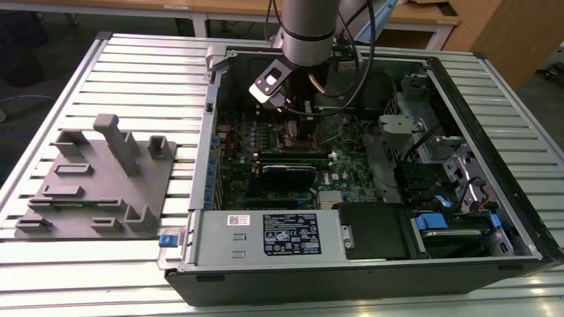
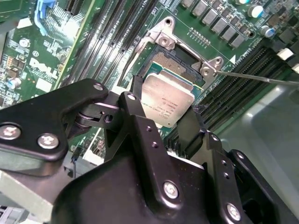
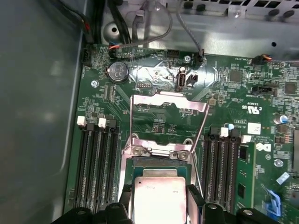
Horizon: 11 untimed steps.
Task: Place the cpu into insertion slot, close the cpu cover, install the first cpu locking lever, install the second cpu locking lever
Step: 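Place the cpu into insertion slot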
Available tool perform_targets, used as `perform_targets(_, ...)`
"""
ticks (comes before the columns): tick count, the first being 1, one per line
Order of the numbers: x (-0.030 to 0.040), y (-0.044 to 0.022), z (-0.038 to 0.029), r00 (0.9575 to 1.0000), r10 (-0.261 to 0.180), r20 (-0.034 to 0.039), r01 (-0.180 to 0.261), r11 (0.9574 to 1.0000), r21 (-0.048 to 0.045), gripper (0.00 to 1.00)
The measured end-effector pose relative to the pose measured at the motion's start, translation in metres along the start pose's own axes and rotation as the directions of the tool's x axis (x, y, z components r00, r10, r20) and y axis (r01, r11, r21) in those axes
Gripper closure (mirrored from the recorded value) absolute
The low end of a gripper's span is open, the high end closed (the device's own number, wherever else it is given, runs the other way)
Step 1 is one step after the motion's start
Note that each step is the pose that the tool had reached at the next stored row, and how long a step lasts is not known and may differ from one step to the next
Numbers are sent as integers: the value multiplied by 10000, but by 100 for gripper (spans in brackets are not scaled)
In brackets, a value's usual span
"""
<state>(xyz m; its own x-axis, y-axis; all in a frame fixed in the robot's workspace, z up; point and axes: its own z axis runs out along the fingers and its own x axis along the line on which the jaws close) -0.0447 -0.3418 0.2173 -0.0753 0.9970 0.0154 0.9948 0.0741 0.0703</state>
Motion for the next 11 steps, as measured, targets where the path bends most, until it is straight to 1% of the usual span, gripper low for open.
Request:
perform_targets(3,0,-3,44,10000,0,-2,0,10000,-2,46)
perform_targets(5,-1,-4,45,10000,0,2,0,10000,1,46)
perform_targets(8,-1,-9,75,10000,13,0,-13,10000,-2,46)
perform_targets(11,-1,-11,96,9999,155,10,-155,9999,-3,46)
